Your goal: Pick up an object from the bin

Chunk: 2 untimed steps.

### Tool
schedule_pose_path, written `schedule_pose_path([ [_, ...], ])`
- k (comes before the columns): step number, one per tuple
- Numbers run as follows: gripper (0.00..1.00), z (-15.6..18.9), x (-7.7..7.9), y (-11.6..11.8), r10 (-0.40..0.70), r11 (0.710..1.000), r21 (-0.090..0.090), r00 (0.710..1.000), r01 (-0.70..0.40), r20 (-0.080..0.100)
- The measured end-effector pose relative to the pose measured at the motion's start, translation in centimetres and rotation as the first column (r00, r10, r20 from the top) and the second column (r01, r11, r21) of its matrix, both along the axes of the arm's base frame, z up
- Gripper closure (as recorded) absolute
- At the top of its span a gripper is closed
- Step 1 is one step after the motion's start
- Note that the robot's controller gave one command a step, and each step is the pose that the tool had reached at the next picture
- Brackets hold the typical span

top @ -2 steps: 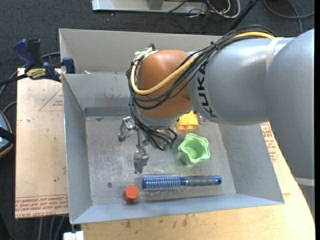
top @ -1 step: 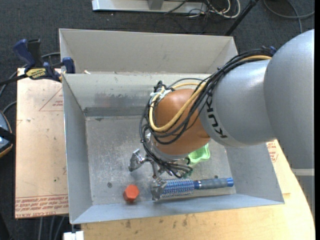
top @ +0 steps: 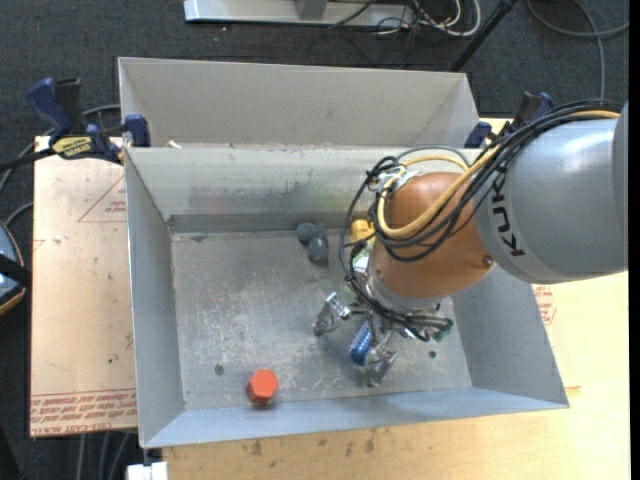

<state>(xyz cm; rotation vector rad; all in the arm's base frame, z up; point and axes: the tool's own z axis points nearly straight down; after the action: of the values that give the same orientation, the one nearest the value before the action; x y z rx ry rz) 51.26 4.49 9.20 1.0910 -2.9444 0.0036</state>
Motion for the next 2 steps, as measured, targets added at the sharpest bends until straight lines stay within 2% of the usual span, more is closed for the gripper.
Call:
schedule_pose_path([
  [1,0.0,-1.77,1.5,-5.28,0.282,0.959,0.007,0.959,-0.283,0.012],
  [2,1.0,-1.61,1.59,-5.52,0.282,0.96,0.003,0.959,-0.282,0.01],
])
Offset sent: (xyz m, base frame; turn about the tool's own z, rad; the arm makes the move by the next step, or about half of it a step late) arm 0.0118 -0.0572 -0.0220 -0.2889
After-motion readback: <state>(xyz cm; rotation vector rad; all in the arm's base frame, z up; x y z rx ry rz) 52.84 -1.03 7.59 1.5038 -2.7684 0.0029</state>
